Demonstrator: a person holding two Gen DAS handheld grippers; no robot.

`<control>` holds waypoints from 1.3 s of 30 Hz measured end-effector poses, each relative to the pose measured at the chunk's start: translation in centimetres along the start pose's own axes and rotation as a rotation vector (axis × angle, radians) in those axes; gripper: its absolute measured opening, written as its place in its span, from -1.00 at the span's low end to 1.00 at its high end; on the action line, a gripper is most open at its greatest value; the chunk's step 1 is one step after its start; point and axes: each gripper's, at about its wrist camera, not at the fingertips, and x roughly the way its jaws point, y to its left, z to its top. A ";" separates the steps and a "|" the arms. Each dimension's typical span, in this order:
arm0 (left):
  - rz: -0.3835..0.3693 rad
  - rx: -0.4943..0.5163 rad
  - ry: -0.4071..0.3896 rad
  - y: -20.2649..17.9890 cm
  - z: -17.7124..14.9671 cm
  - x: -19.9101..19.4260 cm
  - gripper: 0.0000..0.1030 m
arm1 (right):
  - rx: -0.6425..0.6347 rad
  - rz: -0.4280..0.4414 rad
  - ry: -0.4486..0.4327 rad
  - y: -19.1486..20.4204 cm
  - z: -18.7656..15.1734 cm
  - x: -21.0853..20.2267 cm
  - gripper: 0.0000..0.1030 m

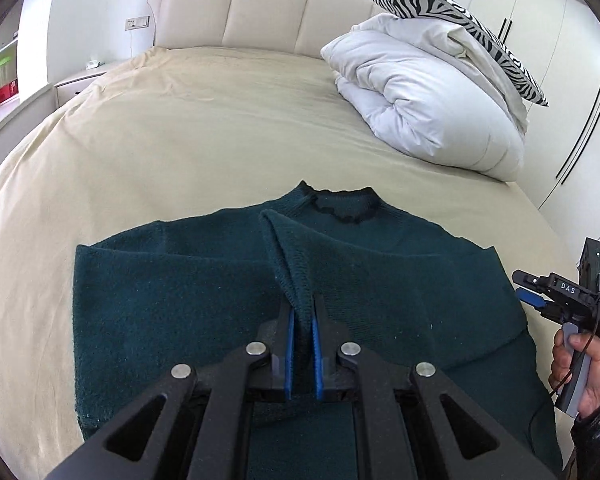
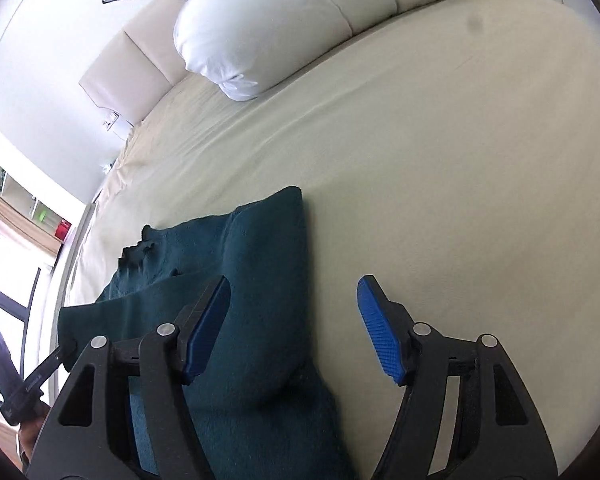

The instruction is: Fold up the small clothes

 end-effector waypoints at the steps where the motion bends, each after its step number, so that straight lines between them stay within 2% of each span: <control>1: -0.004 0.001 0.001 0.2 -0.2 0.2 -0.84 | -0.005 -0.004 0.010 -0.1 0.1 0.5 0.18; 5: -0.011 0.004 -0.034 0.6 -0.6 0.7 -0.84 | -0.011 -0.025 0.024 0.1 0.9 2.9 0.12; 8: -0.002 -0.007 -0.034 1.0 -0.5 1.2 -0.84 | 0.004 -0.002 0.026 0.3 1.5 3.3 0.08; 11: 0.013 -0.023 0.008 1.6 -0.9 2.3 -0.84 | -0.032 -0.014 0.040 1.1 2.0 4.1 -0.17; 13: 0.013 -0.049 0.028 2.2 -1.4 2.8 -0.84 | -0.068 -0.034 0.067 1.9 2.1 4.9 -0.67; 15: 0.005 -0.065 0.030 2.7 -1.8 2.9 -0.83 | -0.088 -0.065 0.072 2.1 2.2 5.3 -0.83; 18: 0.004 -0.058 0.019 2.6 -1.7 2.7 -0.84 | -0.100 -0.080 0.045 2.4 2.4 4.8 -0.88; 22: 0.009 -0.078 0.031 2.9 -2.8 3.3 -0.83 | -0.144 -0.090 -0.036 3.6 2.6 3.2 -0.89; 24: -0.001 -0.089 0.021 3.1 -3.2 3.2 -0.83 | -0.128 -0.139 0.008 2.6 2.7 5.1 -0.89; 25: -0.005 -0.093 0.021 3.2 -3.3 3.1 -0.83 | -0.101 -0.149 0.039 1.6 2.7 6.3 -0.91; 26: -0.008 -0.094 0.022 3.2 -3.3 3.1 -0.83 | -0.086 -0.132 0.033 1.1 2.7 6.5 -0.91; 29: -0.022 -0.107 0.024 3.4 -3.3 2.9 -0.84 | -0.114 -0.148 0.027 2.1 2.8 6.0 -0.89; 32: -0.033 -0.116 0.032 3.5 -3.4 2.8 -0.84 | -0.089 -0.108 0.032 2.0 3.0 4.6 -0.81; 34: -0.033 -0.119 0.033 3.5 -3.5 2.8 -0.84 | -0.080 -0.113 0.015 2.1 2.7 2.8 -0.77; 35: -0.031 -0.119 0.034 3.5 -3.5 2.8 -0.84 | -0.085 -0.108 0.008 2.2 2.4 1.8 -0.71; 37: -0.021 -0.114 0.036 3.3 -3.5 2.8 -0.84 | -0.122 -0.114 0.011 2.6 1.1 0.4 -0.26; 39: -0.016 -0.114 0.038 3.2 -3.5 2.7 -0.84 | -0.174 -0.150 0.033 3.2 -0.2 0.2 -0.09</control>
